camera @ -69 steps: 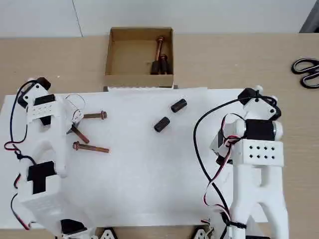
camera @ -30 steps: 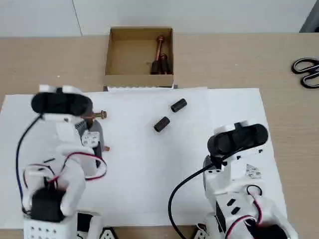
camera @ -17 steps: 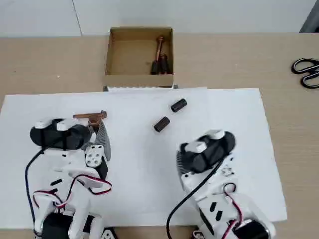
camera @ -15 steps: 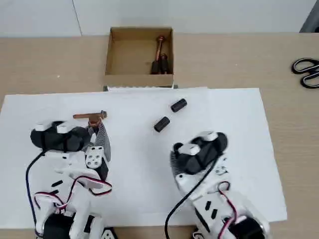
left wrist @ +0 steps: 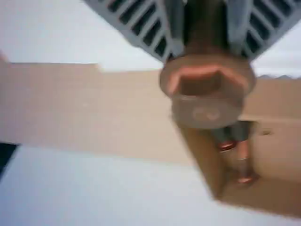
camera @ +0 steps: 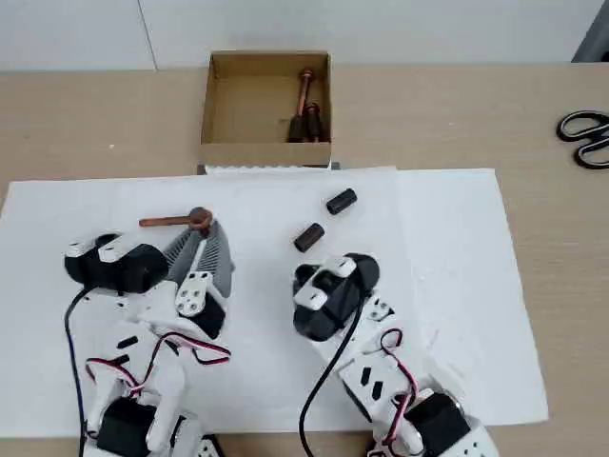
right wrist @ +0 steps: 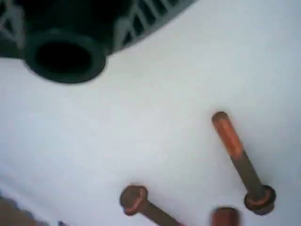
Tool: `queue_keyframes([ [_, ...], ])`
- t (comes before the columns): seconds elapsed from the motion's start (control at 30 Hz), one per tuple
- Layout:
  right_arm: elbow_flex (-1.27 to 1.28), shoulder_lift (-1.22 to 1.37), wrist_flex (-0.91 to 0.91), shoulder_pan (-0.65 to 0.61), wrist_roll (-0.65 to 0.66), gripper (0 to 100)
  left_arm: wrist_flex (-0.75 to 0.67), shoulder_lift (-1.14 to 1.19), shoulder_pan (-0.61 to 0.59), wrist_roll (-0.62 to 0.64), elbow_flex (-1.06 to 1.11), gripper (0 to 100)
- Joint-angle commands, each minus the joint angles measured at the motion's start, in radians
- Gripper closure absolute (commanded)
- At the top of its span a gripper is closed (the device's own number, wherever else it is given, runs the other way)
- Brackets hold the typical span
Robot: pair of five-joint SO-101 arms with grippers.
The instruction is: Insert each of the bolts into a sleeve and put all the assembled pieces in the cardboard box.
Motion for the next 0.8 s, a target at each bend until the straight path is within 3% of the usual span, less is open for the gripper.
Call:
queue_keyframes([
  [0.0, 0.009, -0.008, -0.053, -0.076, 0.012, 99.6, -0.127, -0.017, 0.054, 0.058, 0.018, 99],
  [0.27, 0.052, -0.008, -0.087, -0.102, 0.057, 99.6, -0.16, -0.017, 0.094, 0.18, 0.038, 99],
  [0.77, 0.069, -0.008, -0.087, -0.044, 0.054, 99.6, -0.158, -0.017, 0.164, 0.187, 0.038, 99],
])
